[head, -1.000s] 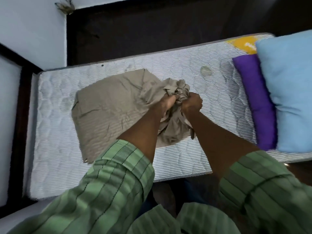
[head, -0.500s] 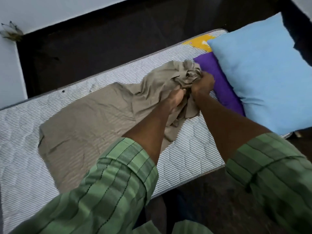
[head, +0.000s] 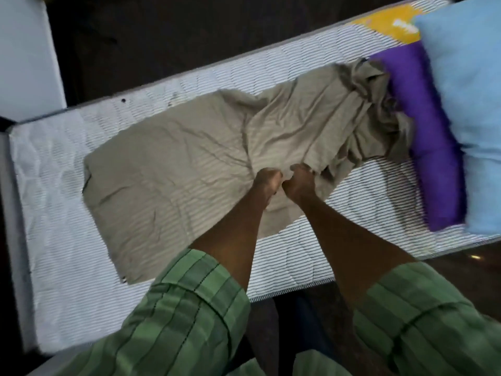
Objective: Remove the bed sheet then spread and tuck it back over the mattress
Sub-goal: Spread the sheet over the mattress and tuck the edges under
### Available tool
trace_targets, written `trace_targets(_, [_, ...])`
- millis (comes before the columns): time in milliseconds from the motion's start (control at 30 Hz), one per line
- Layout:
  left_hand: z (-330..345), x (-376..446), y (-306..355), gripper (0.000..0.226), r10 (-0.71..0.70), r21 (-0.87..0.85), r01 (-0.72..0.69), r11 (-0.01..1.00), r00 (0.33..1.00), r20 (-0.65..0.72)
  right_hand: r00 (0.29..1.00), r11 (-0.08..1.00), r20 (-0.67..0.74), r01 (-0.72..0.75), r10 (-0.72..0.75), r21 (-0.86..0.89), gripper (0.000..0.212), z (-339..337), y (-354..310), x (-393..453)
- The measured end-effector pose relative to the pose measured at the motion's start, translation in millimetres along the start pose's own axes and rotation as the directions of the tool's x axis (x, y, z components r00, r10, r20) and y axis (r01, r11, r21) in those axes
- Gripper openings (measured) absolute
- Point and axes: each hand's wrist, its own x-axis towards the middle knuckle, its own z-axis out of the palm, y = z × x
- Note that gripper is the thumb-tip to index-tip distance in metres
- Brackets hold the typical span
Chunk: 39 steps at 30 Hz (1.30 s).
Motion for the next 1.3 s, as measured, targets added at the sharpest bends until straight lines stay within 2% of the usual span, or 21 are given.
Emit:
trace_targets(67, [-36.1,16.8,-43.4,0.03,-0.04,0.083,0.043,0.996,0.998,-0.042,0.995,0.999,0.092,0.047,-0.046,-0.018,0.05,51.6,-6.7,-12.4])
trace_targets(133, [-70.7,30.6,-89.6,0.036,-0.015,0.201,0.04,0.979,0.992,-0.128,0.978,0.985,0.155,0.154,-0.141,-0.076,0.047,100.9,-10.6,-21.9])
trace_targets(233, [-118.5,43.7,-152.2,0.032,0.042,0.379,0.014,0.925,0.99,-0.138,0.908,0.917,0.279,0.366,-0.313,-0.161,0.047,176.6,-29.6,-31.6])
trace_targets(300, [-143.2,43.0,-185.5,0.028,0.07,0.468,0.007,0.884,0.987,-0.147,0.842,0.854,0.385,0.478,-0.379,-0.205,0.056,218.0,-48.6,-41.6])
trace_targets(433, [-188.0,27.8,-275.2,0.032,-0.015,0.47,0.153,0.87,0.959,-0.284,0.722,0.644,0.564,0.66,-0.401,-0.386,0.067,299.9,-56.0,-71.7])
trace_targets(500, [-204.3,10.7,-329.8,0.037,0.01,0.607,0.171,0.776,0.959,-0.283,0.679,0.489,0.548,0.733,-0.487,-0.473,0.053,328.9,-44.9,-88.7])
trace_targets(567, [-220.7,-2.0,-386.1,0.054,0.125,0.725,0.119,0.679,0.954,-0.274,0.563,0.323,0.472,0.806,-0.678,-0.497,0.026,353.5,-37.5,-98.3])
trace_targets(600, [-228.0,-4.2,-410.7,0.062,0.184,0.755,0.095,0.649,0.943,-0.278,0.492,0.254,0.44,0.831,-0.752,-0.494,0.021,363.9,-35.6,-98.9])
trace_targets(633, [-234.4,-4.7,-426.6,0.065,0.233,0.773,0.086,0.628,0.927,-0.293,0.459,0.236,0.419,0.843,-0.783,-0.484,0.021,368.3,-38.0,-99.9])
trace_targets(667, [-240.8,-2.8,-440.1,0.064,0.259,0.785,0.094,0.612,0.914,-0.311,0.471,0.266,0.403,0.843,-0.785,-0.467,0.022,375.3,-43.0,-102.1])
trace_targets(733, [-251.4,0.3,-452.3,0.061,0.288,0.803,0.113,0.586,0.897,-0.336,0.552,0.392,0.39,0.819,-0.737,-0.418,0.032,384.6,-58.4,-107.3])
trace_targets(800, [-260.4,4.8,-457.5,0.047,0.346,0.8,0.094,0.592,0.867,-0.358,0.588,0.476,0.421,0.808,-0.691,-0.348,0.035,392.2,-73.7,-113.3])
trace_targets(867, [-274.3,8.7,-460.8,0.025,0.393,0.787,0.071,0.613,0.837,-0.382,0.571,0.447,0.513,0.821,-0.641,-0.355,0.051,401.4,-84.2,-122.1])
trace_targets(933, [-290.5,11.7,-463.1,0.021,0.414,0.749,0.054,0.66,0.806,-0.423,0.552,0.374,0.575,0.833,-0.604,-0.408,0.069,410.3,-89.4,-131.5])
trace_targets(1000, [-305.1,11.0,-459.2,0.017,0.405,0.638,-0.003,0.77,0.775,-0.485,0.536,0.369,0.521,0.841,-0.664,-0.395,0.05,420.0,-92.0,-134.3])
trace_targets(1033, [-311.2,9.4,-458.4,0.016,0.398,0.59,-0.03,0.807,0.765,-0.506,0.552,0.416,0.461,0.832,-0.695,-0.368,0.042,422.9,-95.7,-134.4])
trace_targets(1133, [-323.3,5.7,-459.0,0.01,0.459,0.55,-0.131,0.824,0.725,-0.514,0.734,0.726,0.315,0.667,-0.601,-0.17,0.033,422.2,-117.8,-135.3])
trace_targets(1167, [-327.4,5.9,-459.5,0.009,0.476,0.547,-0.16,0.822,0.719,-0.505,0.774,0.776,0.271,0.618,-0.573,-0.127,0.029,421.2,-124.6,-133.5])
trace_targets(1233, [-334.0,7.7,-460.9,0.015,0.503,0.556,-0.188,0.81,0.711,-0.492,0.785,0.783,0.229,0.61,-0.576,-0.124,0.021,418.4,-133.0,-128.3])
trace_targets(1300, [-341.4,7.4,-460.7,0.022,0.494,0.537,-0.181,0.824,0.693,-0.525,0.755,0.76,0.245,0.643,-0.609,-0.092,0.014,415.0,-137.6,-120.7])
